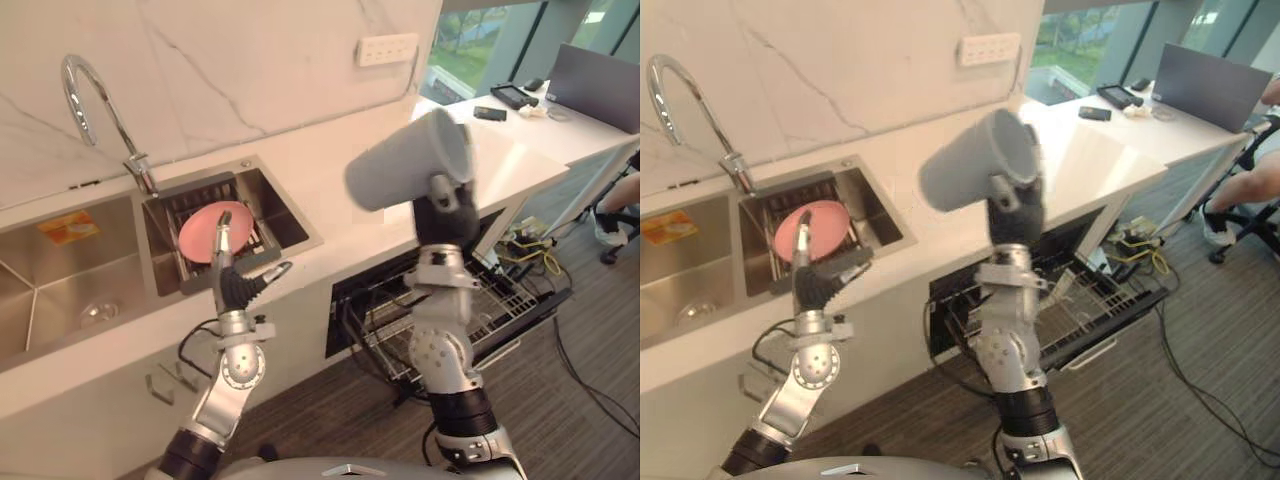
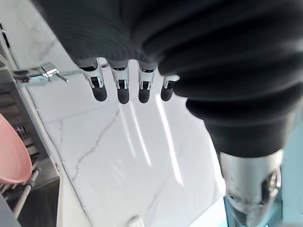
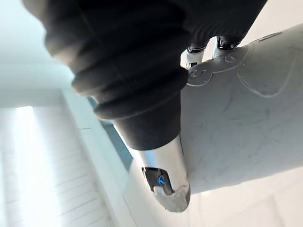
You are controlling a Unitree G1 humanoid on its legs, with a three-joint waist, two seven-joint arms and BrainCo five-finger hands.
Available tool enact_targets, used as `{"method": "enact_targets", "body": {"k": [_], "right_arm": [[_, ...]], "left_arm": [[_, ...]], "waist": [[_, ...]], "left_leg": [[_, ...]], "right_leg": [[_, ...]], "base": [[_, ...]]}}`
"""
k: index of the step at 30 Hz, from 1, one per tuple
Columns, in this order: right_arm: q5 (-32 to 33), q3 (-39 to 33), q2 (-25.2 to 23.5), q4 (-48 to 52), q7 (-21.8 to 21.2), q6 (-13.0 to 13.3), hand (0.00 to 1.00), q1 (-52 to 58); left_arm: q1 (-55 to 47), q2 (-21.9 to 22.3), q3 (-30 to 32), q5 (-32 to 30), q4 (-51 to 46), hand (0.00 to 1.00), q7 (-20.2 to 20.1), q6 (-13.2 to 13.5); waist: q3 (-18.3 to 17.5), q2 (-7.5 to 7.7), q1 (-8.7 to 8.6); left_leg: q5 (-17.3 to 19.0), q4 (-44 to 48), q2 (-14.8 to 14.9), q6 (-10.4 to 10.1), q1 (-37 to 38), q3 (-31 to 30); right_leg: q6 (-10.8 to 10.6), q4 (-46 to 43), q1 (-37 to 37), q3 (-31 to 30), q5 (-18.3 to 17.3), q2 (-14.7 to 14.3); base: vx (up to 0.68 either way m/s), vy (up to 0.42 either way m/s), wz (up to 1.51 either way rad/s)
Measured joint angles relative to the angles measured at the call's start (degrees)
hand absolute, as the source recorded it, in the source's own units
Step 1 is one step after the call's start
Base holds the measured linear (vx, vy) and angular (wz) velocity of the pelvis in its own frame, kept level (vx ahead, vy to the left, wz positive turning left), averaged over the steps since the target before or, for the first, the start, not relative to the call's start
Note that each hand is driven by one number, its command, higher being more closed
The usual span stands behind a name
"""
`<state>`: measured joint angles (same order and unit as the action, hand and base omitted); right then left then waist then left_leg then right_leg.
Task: Walk over to the sink, pick up the cup, carry it to the dishwasher, place the cup inside the dishwasher, then close the dishwasher door
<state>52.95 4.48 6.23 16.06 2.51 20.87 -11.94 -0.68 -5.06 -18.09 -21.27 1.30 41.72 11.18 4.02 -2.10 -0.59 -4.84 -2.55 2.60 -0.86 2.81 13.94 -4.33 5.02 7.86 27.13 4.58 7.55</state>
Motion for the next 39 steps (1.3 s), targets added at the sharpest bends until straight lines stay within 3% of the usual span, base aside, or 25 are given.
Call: {"method": "enact_targets", "body": {"k": [3, 6, 10, 13, 15, 17, 18, 20, 23, 26, 27, 28, 32, 39], "right_arm": [[0.8, -4.51, 0.33, 1.55, 1.77, 2.21, 1.0, 0.17], [0.61, -8.34, 1.4, 1.68, 2.31, 2.94, 1.0, 0.24], [-4.98, -14.65, 2.97, 5.15, 6.94, 1.61, 1.0, 0.87], [-10.17, -20.77, 7.04, 5.39, 9.52, -2.54, 1.0, 1.99], [-12.79, -25.73, 9.29, 2.3, 10.58, -5.95, 1.0, 3.56], [-14.1, -28.39, 11.71, -2.97, 10.55, -8.49, 1.0, 3.66], [-14.65, -29.63, 13.3, -6.4, 10.43, -9.8, 1.0, 3.82], [-15.12, -30.45, 15.0, -9.76, 10.07, -11.23, 1.0, 3.89], [-17.43, -30.06, 16.53, -12.13, 6.67, -13.76, 1.0, 4.12], [-20.26, -29.64, 17.08, -15.54, 2.51, -16.41, 1.0, 5.04], [-20.82, -29.44, 17.08, -16.31, 1.53, -16.92, 1.0, 5.25], [-21.92, -28.91, 17.08, -18.36, -1.67, -19.09, 1.0, 5.98], [-25.38, -26.44, 17.05, -23.36, -6.54, -21.61, 1.0, 7.49], [-32.55, -23.32, 16.9, -28.2, -11.86, -21.89, 1.0, 9.07]], "left_arm": [[-0.51, 0.5, 2.0, 1.55, 0.62, 0.0, -0.58, 0.28], [-0.79, 0.68, 2.31, 6.41, 1.77, 0.0, -6.2, 2.59], [-1.37, 0.89, 0.25, 18.68, 1.6, 0.0, -19.83, 5.99], [-1.52, 0.87, -2.11, 35.91, -0.24, 0.0, -32.2, 6.26], [-2.72, 0.81, -3.04, 48.68, -4.05, 0.0, -43.84, 4.53], [-2.88, 0.46, -4.37, 55.11, -5.31, 0.0, -52.58, 1.82], [-2.83, 0.45, -5.5, 57.24, -5.3, 0.0, -57.1, -0.51], [-3.0, 0.26, -7.57, 58.19, -5.19, 0.0, -61.61, -4.11], [-4.21, -0.05, -9.73, 58.22, -4.49, 0.0, -64.63, -9.43], [-5.32, -0.59, -9.17, 57.69, 0.11, 0.0, -64.5, -11.69], [-5.57, -0.7, -8.82, 56.73, 1.55, 0.0, -64.25, -11.81], [-6.07, -0.85, -7.73, 52.83, 6.53, 0.0, -63.15, -11.81], [-8.0, -1.97, -6.43, 43.53, 11.53, 0.0, -60.57, -11.0], [-10.78, -3.74, -3.94, 28.1, 23.44, 0.0, -56.59, -8.42]], "waist": [[0.02, 0.03, -0.34], [0.09, 0.12, -0.53], [0.31, 0.19, -0.94], [0.55, 0.38, -1.64], [0.68, 0.52, -2.6], [0.79, 0.34, -2.98], [0.96, 0.13, -3.23], [1.51, -0.26, -3.48], [2.0, -0.93, -4.17], [2.16, -1.12, -4.23], [2.18, -1.08, -4.23], [2.23, -1.0, -4.18], [2.32, -0.91, -3.66], [3.68, -0.52, -2.89]], "left_leg": [[0.0, -0.39, 0.0, 0.0, 0.24, 0.2], [0.0, -0.5, -0.01, -0.01, 0.25, 0.36], [0.25, -0.55, 0.04, -0.09, 0.13, 1.04], [0.44, -0.53, 0.08, -0.14, -0.23, 1.84], [0.22, -0.45, 0.1, 0.19, -0.32, 2.25], [0.35, -0.43, 0.17, 0.15, -0.35, 3.18], [0.5, -0.35, 0.17, 0.18, -0.34, 3.28], [0.78, -0.15, 0.22, 0.07, -0.33, 3.4], [1.32, 0.59, 0.37, -0.01, -0.77, 3.45], [1.38, 0.65, 0.65, -0.1, -1.1, 3.48], [1.39, 0.68, 0.7, -0.12, -1.18, 3.47], [1.48, 1.0, 0.8, -0.25, -1.5, 3.25], [1.63, 1.32, 0.93, -0.15, -1.7, 3.03], [1.92, 1.24, 0.79, -0.54, 0.14, 1.65]], "right_leg": [[0.02, 0.0, -0.03, -0.17, -0.02, -0.01], [-0.07, 0.0, -0.1, -0.63, -0.07, -0.01], [-0.3, -0.01, -0.66, -1.34, -0.21, -0.03], [-0.39, -0.05, -1.24, -1.76, -0.11, 0.03], [-0.48, -0.37, -1.81, -2.6, -0.02, 0.04], [-0.52, -0.4, -2.07, -3.06, 0.02, 0.05], [-0.53, -0.4, -2.08, -3.17, 0.01, 0.07], [-0.56, -0.4, -2.14, -3.43, -0.04, 0.06], [-0.59, -0.4, -2.62, -3.61, -0.23, 0.02], [-0.5, -0.41, -2.96, -3.65, -0.38, -0.24], [-0.43, -0.41, -2.98, -3.62, -0.42, -0.29], [-0.34, -0.41, -2.97, -3.29, -0.52, -0.35], [-0.29, -0.42, -2.55, -2.77, -0.7, -0.36], [-0.99, -0.68, 0.01, -1.0, -1.86, -0.29]], "base": [[0.0, 0.0, -0.01], [0.0, 0.0, -0.01], [0.02, 0.007, -0.08], [0.05, 0.015, -0.12], [0.05, 0.01, -0.12], [0.05, 0.007, -0.19], [0.05, 0.007, -0.12], [0.02, 0.006, -0.07], [0.01, 0.001, -0.04], [0.01, -0.003, -0.01], [0.02, -0.021, 0.04], [0.02, -0.015, 0.08], [0.03, -0.008, 0.06], [0.0, 0.002, 0.12]]}}
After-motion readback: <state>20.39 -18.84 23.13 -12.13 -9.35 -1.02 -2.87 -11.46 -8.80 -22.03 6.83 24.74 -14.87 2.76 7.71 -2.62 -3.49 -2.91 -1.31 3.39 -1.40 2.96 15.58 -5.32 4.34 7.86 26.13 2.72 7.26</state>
